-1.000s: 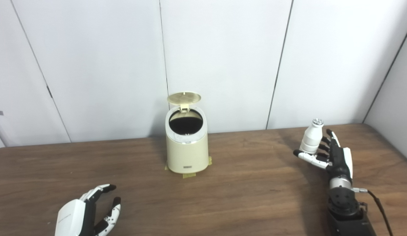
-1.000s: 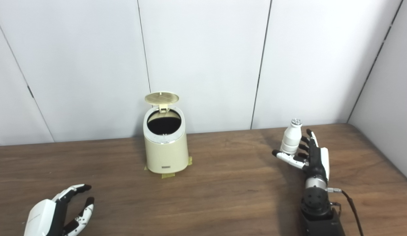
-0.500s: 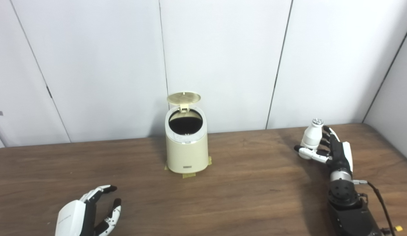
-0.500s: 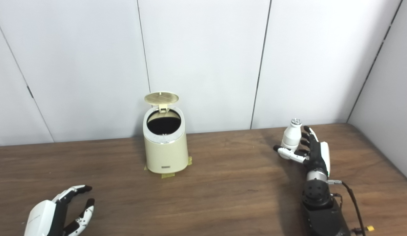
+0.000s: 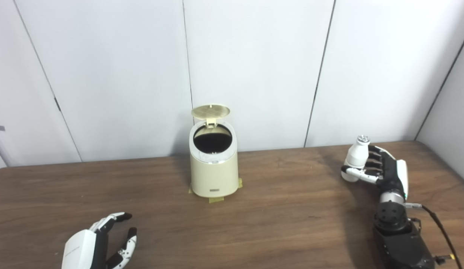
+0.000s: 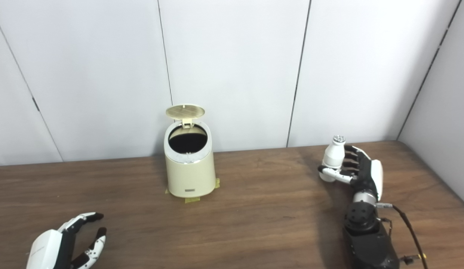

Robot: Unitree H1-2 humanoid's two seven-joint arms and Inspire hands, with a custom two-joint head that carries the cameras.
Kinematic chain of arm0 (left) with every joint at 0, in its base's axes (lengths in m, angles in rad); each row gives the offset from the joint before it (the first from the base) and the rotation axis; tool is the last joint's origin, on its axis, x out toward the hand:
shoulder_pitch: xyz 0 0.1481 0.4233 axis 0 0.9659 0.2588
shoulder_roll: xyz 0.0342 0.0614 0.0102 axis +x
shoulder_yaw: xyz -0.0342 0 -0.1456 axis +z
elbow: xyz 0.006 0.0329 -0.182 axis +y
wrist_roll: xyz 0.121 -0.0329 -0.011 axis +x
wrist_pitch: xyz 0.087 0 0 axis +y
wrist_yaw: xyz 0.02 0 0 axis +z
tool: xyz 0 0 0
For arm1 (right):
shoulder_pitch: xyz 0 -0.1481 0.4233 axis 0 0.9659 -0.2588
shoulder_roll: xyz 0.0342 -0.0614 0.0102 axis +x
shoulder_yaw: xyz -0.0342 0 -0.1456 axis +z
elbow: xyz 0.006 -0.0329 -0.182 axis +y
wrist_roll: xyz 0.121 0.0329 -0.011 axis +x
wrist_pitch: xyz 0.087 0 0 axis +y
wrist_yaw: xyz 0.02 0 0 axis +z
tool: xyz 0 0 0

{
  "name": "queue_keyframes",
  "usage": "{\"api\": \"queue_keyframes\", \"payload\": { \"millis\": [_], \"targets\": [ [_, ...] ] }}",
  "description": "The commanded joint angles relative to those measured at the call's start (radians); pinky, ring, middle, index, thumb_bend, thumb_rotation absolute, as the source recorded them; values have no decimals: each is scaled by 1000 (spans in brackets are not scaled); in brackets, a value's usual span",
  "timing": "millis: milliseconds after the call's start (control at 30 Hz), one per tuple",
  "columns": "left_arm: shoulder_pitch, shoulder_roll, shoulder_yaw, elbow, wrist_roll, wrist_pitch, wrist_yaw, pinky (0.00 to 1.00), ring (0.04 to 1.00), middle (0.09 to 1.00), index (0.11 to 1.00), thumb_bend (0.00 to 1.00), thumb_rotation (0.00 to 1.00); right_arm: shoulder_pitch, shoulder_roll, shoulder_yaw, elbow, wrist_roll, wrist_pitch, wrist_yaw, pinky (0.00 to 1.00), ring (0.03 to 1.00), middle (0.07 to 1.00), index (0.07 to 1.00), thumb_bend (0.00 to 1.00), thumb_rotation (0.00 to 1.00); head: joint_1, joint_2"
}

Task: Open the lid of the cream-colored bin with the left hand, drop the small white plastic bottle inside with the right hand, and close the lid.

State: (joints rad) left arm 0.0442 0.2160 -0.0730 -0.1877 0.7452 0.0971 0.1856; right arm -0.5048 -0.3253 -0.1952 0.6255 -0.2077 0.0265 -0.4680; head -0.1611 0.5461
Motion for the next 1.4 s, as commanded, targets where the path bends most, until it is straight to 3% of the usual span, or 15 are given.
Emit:
{"api": "queue_keyframes", "payload": {
  "millis": [0, 133, 700, 900, 1100, 1300, 1367],
  "targets": [
    [-20, 3, 6, -24, 7, -16, 15, 755, 792, 753, 737, 244, 455, -43, -19, 5, 11, -34, -101, -66, 476, 543, 555, 483, 551, 16, 0, 0],
    [-22, 5, 5, -17, 9, -23, 23, 750, 789, 750, 731, 244, 459, -48, -19, 8, 43, -35, -148, -95, 475, 544, 545, 456, 520, 0, 1, 1],
    [-26, 0, 2, -12, 16, -16, 25, 760, 789, 746, 726, 246, 432, -31, -5, 17, -27, -31, -124, -90, 410, 468, 496, 479, 527, 0, 1, -2],
    [-27, -2, 1, -10, 18, -12, 23, 771, 793, 747, 729, 246, 443, -15, 7, 28, -90, -28, -146, -65, 384, 446, 474, 489, 528, 0, 4, -3],
    [-27, -5, -1, -11, 23, -9, 22, 770, 791, 745, 729, 248, 483, -10, 37, 26, -194, -13, -111, -22, 374, 443, 478, 485, 529, 0, 6, -2],
    [-28, -7, -8, -3, 27, -20, 27, 761, 785, 740, 726, 255, 476, -6, 58, 43, -238, -12, -165, 17, 320, 395, 448, 496, 527, 0, 11, -3],
    [-29, -7, -9, 0, 30, -20, 29, 759, 782, 738, 728, 257, 496, -6, 60, 51, -238, -1, -203, 37, 348, 422, 471, 489, 527, 0, 10, -4]
  ]
}}
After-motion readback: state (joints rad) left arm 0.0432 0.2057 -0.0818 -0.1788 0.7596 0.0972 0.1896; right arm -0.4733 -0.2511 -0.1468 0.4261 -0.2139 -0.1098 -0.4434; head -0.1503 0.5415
